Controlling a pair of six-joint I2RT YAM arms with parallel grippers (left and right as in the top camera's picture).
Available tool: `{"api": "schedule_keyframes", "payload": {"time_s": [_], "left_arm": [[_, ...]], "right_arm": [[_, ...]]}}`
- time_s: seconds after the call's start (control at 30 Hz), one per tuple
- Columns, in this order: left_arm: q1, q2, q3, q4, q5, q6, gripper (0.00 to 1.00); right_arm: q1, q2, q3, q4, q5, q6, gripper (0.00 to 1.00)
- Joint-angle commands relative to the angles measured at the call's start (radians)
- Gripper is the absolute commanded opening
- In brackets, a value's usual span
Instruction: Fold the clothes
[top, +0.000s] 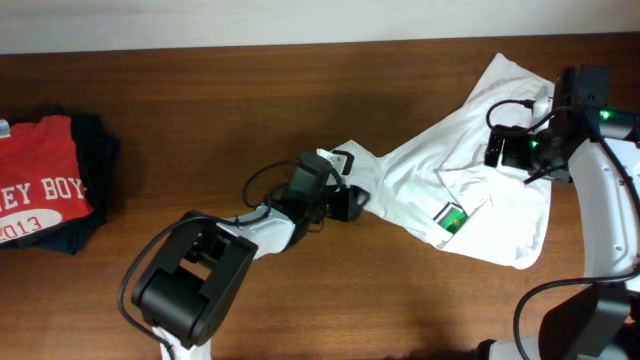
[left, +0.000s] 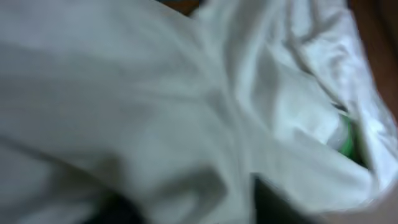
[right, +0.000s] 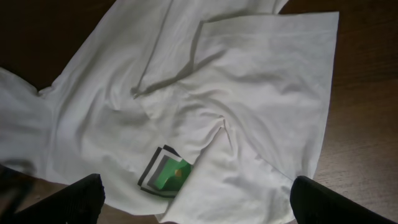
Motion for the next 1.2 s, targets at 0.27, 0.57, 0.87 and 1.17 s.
{"api": "schedule_keyframes", "payload": {"time_s": [0.27,0.57,0.87,1.17], "left_arm": [[0.307,-0.023,0.166,-0.029,-0.175,-0.003,0.00],[0.633,-0.028,0.510,-0.423,0.012,0.014,0.99],[0.366,-0.028,0.499,-1.102,0.057,0.014,0.99],[0.095,-0.027,0.434,-1.112,-0.046,-0.268,0.99]], "right_arm": [[-0.004,-0.010,0.013,-0.005,0.010,0.008,0.99],[-0.004,-0.010,0.013,-0.005,0.009,0.008,0.99],[-0.004,-0.010,0.013,-0.005,0.009,0.008,0.99],[-0.004,-0.010,0.013,-0.013,0.009,0.008,0.99]]}}
